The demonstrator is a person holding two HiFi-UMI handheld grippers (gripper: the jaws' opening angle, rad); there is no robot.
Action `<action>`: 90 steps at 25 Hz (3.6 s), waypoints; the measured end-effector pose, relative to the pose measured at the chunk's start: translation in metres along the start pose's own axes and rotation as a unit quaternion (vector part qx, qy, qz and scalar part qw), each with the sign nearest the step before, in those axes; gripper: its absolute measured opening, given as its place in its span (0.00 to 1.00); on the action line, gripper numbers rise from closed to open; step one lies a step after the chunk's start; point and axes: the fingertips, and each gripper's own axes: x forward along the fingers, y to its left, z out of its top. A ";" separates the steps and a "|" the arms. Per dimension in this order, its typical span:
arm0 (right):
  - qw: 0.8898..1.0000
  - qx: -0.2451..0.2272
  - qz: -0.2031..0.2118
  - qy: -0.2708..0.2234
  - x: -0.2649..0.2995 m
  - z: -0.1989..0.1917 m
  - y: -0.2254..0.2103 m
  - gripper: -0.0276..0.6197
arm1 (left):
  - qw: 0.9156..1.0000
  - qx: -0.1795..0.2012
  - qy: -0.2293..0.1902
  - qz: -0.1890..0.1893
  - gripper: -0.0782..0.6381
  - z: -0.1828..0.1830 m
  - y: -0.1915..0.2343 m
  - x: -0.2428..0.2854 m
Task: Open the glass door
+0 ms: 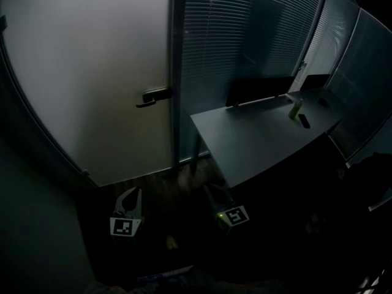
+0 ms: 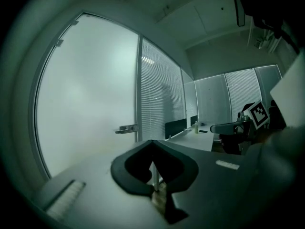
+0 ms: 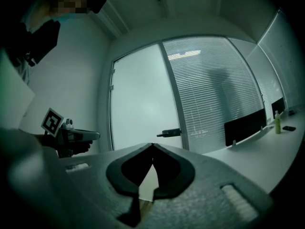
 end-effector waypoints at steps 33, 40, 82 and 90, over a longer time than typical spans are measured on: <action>0.999 -0.017 0.004 0.030 0.223 -0.003 -0.078 0.04 | 1.000 0.018 0.002 -0.006 0.11 -0.004 0.140 0.192; 0.999 -0.002 0.005 0.032 0.264 0.008 -0.108 0.04 | 0.999 0.046 0.011 0.001 0.11 0.013 0.164 0.241; 0.996 0.055 -0.050 0.049 0.334 -0.009 -0.206 0.04 | 0.845 0.463 0.225 -0.140 0.41 -0.054 0.214 0.446; 0.994 0.069 -0.056 0.057 0.337 -0.017 -0.219 0.04 | 0.831 0.475 0.248 -0.151 0.41 -0.063 0.217 0.455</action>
